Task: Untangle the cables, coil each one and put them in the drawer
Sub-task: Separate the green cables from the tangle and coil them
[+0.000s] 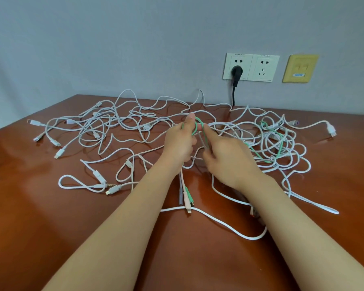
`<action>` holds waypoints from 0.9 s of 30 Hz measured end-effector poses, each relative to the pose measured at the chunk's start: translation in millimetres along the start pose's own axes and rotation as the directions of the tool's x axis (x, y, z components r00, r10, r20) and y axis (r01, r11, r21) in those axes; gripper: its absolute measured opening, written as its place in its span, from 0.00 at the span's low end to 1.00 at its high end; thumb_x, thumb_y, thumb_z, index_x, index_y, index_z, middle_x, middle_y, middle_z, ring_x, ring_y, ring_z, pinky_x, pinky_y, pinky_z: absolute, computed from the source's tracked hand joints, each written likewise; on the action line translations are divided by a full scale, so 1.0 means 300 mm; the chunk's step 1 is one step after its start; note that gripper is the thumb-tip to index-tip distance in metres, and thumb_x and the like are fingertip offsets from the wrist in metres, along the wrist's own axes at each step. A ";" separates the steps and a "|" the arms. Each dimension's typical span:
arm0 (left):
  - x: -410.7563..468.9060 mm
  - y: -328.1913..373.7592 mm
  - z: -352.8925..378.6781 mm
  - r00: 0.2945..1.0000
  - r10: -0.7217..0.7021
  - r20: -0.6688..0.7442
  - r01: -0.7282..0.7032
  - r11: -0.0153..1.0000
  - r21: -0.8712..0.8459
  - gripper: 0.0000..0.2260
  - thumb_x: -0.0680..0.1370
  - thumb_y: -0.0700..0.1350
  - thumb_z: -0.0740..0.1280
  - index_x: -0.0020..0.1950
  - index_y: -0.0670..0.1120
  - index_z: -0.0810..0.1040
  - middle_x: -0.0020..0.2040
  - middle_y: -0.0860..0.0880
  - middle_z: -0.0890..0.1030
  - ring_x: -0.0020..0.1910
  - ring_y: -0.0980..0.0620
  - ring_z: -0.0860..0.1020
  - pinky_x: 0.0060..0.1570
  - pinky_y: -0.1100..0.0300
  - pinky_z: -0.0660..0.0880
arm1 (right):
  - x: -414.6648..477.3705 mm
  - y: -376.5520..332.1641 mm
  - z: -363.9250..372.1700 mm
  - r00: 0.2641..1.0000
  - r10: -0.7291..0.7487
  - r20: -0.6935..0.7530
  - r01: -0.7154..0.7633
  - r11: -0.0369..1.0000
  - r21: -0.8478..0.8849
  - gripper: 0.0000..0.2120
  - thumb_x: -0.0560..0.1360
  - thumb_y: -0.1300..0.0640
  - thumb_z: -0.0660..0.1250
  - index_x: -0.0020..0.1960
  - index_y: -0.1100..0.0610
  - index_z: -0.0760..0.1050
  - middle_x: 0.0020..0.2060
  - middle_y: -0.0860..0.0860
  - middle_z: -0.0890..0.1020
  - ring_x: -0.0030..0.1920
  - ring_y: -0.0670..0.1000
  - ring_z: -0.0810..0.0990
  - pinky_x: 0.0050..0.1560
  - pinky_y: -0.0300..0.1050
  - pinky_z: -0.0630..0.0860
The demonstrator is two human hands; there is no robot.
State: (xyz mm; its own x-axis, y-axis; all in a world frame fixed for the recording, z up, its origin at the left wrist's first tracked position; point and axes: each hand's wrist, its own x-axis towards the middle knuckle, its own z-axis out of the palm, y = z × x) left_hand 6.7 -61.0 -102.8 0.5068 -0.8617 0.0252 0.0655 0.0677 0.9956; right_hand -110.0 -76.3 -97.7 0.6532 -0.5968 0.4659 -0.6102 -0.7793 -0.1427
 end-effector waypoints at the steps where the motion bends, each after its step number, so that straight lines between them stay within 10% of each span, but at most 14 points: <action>1: 0.003 -0.002 -0.002 1.000 -0.002 -0.018 0.002 1.000 -0.013 0.17 0.81 0.56 0.57 0.39 0.46 0.74 0.20 0.54 0.63 0.15 0.58 0.57 0.18 0.72 0.53 | 0.001 -0.004 -0.001 1.000 -0.016 -0.009 0.016 1.000 -0.027 0.26 0.78 0.57 0.55 0.75 0.54 0.55 0.54 0.56 0.80 0.55 0.59 0.75 0.45 0.46 0.60; 14: 0.023 -0.012 -0.011 1.000 -0.014 0.020 0.012 0.998 0.059 0.14 0.81 0.49 0.60 0.37 0.47 0.74 0.19 0.55 0.63 0.16 0.57 0.59 0.20 0.72 0.56 | -0.004 -0.002 0.031 0.998 -0.027 -0.061 0.026 1.000 -0.007 0.15 0.79 0.58 0.56 0.64 0.51 0.72 0.49 0.55 0.82 0.52 0.59 0.77 0.47 0.47 0.63; 19: 0.035 -0.032 -0.015 0.981 0.189 -0.039 -0.151 0.877 0.457 0.13 0.81 0.50 0.57 0.40 0.45 0.71 0.30 0.47 0.71 0.27 0.46 0.71 0.30 0.58 0.71 | -0.003 0.000 0.036 0.997 0.010 -0.080 -0.007 0.999 0.045 0.13 0.78 0.56 0.57 0.60 0.52 0.74 0.49 0.53 0.83 0.52 0.58 0.77 0.45 0.45 0.60; 27: 0.025 -0.009 -0.015 0.996 -0.067 0.057 0.072 0.992 -0.103 0.13 0.82 0.48 0.57 0.41 0.43 0.71 0.30 0.48 0.79 0.23 0.57 0.78 0.25 0.65 0.76 | 0.001 0.000 0.034 0.995 0.076 -0.065 -0.071 0.995 0.071 0.11 0.77 0.55 0.59 0.58 0.52 0.75 0.48 0.52 0.82 0.53 0.57 0.77 0.48 0.46 0.66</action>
State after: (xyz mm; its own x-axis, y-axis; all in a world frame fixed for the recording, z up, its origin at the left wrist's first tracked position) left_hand 14.2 -65.3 -105.8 0.4516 -0.8915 -0.0359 0.1904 0.0569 0.9801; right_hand -105.3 -78.6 -106.5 0.5745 -0.6405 0.5096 -0.6220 -0.7463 -0.2369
